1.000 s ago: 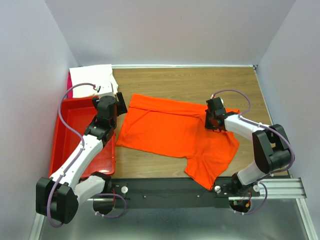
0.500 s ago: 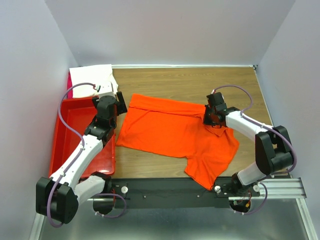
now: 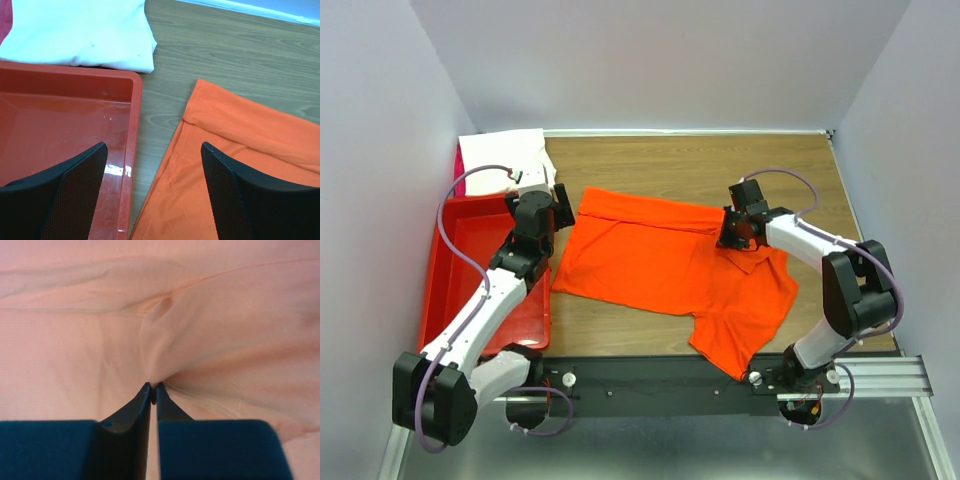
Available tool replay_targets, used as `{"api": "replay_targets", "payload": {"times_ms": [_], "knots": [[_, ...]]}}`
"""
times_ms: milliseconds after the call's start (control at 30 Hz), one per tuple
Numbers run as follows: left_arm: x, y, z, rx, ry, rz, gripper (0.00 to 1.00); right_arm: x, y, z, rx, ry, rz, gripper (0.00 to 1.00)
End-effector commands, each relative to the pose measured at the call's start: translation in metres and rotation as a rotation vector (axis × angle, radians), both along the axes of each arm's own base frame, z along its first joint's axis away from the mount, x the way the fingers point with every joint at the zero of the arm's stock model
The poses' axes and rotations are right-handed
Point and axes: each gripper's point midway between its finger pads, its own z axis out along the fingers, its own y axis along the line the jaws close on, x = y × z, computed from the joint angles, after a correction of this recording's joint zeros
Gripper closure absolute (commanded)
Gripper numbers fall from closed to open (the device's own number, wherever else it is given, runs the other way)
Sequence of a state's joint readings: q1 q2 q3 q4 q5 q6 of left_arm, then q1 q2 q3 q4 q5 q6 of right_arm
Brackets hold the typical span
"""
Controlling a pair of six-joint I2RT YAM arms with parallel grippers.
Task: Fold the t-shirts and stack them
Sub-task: Fold the tshirt
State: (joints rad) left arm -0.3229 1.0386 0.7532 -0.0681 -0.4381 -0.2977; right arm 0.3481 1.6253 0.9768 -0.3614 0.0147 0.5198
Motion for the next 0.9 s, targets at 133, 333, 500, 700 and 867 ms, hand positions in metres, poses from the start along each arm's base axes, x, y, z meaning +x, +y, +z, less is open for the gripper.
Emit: {"api": "replay_targets", "payload": {"times_ms": [133, 333, 500, 700, 867], "knots": [[0.004, 0.002, 0.003, 0.011, -0.018, 0.009, 0.17, -0.005, -0.003, 0.033, 0.020, -0.066, -0.028, 0.60], [0.004, 0.000, 0.005, 0.006, -0.022, 0.000, 0.17, -0.026, -0.051, 0.042, -0.020, -0.097, -0.183, 0.59], [0.003, 0.000, 0.006, 0.005, -0.026, -0.005, 0.17, -0.057, -0.089, 0.014, 0.040, -0.005, -0.328, 0.60], [0.003, -0.002, 0.006, 0.003, -0.026, -0.014, 0.17, -0.059, -0.100, 0.008, 0.067, -0.015, -0.368, 0.60], [0.002, 0.000, 0.007, 0.009, -0.030, -0.008, 0.17, -0.059, -0.092, -0.004, 0.117, 0.013, -0.364, 0.60]]}}
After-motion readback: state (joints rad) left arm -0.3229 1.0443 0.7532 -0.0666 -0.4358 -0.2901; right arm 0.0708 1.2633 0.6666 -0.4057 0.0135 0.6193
